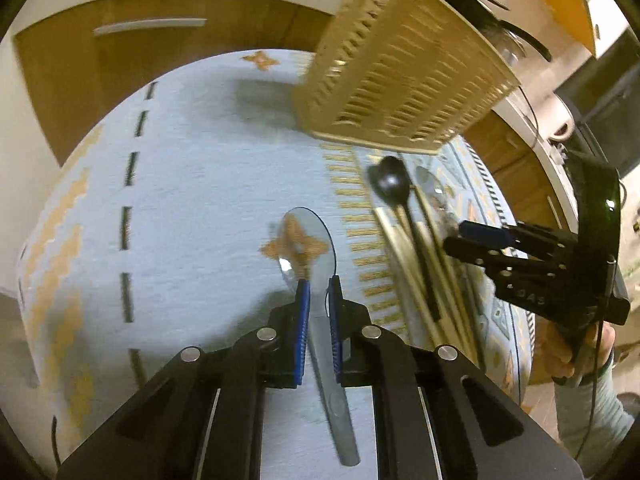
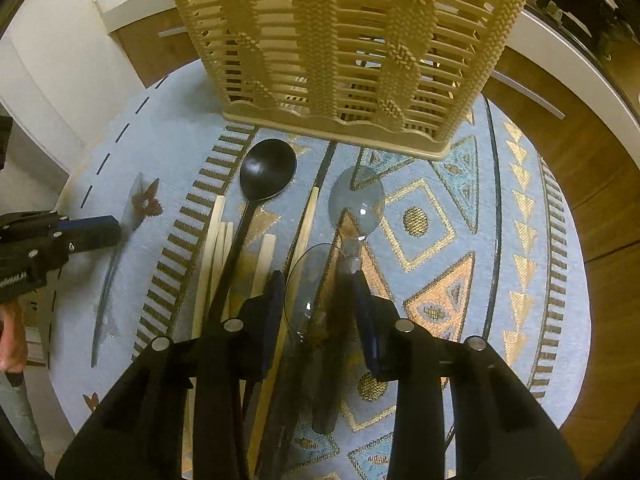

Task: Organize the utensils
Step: 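Lower the right gripper onto a clear spoon while the left grasps another clear spoon, then lift both clear spoons and drop them into the beige caddy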

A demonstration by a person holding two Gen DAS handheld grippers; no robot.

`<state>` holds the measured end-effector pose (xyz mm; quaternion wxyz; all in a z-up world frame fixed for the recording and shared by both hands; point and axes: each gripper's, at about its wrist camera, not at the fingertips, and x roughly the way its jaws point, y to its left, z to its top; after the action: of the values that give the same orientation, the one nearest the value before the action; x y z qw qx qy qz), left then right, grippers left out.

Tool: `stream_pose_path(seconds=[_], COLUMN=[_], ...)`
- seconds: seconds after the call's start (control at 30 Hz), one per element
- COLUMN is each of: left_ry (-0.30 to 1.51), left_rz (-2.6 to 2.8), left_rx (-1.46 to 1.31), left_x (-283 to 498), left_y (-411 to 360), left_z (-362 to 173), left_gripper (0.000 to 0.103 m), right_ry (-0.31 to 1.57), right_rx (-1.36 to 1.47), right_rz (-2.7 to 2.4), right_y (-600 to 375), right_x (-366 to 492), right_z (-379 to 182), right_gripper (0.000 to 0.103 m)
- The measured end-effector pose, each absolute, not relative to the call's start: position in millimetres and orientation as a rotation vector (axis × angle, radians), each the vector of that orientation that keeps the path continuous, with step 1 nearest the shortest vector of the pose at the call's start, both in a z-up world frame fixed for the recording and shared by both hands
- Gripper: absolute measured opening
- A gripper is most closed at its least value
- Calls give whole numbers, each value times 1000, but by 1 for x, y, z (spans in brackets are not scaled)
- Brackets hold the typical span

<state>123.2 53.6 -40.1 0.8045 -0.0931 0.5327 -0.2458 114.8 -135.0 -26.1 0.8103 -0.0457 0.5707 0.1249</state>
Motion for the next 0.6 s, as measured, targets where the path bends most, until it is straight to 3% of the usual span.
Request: stream_pose_path(seconds=[0.07, 0.17, 0.2, 0.6], left_ry=[1136, 1128, 1115, 1135], left_rz=[-522, -506, -489, -338], left_rx=[-187, -170, -151, 92], left_x=[125, 130, 132, 153], left_y=[54, 51, 48, 3], left_z=[-40, -37, -34, -39], left_gripper=[10, 37, 39, 41], right_ry=[1217, 1215, 1213, 1161], right_rx=[-97, -96, -96, -36], right_rz=[267, 269, 270, 311], right_y=[-138, -141, -142, -170], right_x=[114, 114, 113, 108], right_z=[-24, -21, -21, -2], right_gripper=[31, 31, 31, 31])
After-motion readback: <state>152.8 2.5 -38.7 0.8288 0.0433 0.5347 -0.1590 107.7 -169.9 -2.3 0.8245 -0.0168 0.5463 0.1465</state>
